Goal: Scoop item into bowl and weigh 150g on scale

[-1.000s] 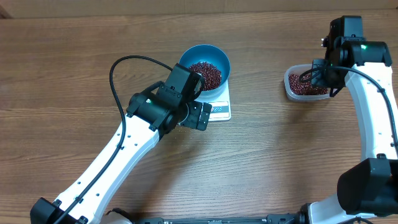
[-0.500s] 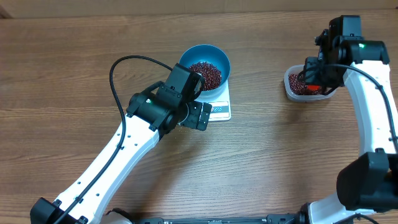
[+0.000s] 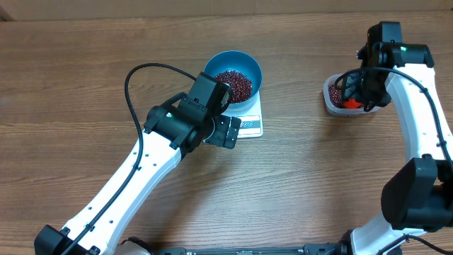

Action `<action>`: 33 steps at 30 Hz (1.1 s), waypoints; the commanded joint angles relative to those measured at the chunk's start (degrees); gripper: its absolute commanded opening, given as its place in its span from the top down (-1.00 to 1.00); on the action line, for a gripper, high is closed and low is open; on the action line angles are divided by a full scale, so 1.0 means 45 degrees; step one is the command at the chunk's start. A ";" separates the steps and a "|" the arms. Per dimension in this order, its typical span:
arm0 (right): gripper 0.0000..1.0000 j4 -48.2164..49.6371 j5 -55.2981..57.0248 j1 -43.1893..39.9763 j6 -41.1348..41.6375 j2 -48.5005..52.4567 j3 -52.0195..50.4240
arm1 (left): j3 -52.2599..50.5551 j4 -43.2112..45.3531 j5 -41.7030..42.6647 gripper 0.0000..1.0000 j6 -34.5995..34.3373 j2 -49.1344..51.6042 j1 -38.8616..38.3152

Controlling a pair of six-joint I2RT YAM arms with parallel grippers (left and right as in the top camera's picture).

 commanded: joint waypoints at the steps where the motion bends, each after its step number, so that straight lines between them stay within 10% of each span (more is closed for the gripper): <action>1: -0.27 -0.0121 0.0646 -0.0044 0.0452 -0.0024 0.0219 | -0.0078 0.0024 -0.0126 -0.99 0.0185 -0.0107 0.0010; 21: -0.29 -0.1141 -0.0709 0.0102 0.1044 -0.0957 0.0233 | -0.0078 0.0024 -0.0126 -0.99 0.0185 -0.0107 0.0010; 33: -0.49 -0.1991 -0.9428 0.1676 -0.6708 -0.3619 0.0233 | -0.0078 0.0024 -0.0126 -0.99 0.0185 -0.0107 0.0010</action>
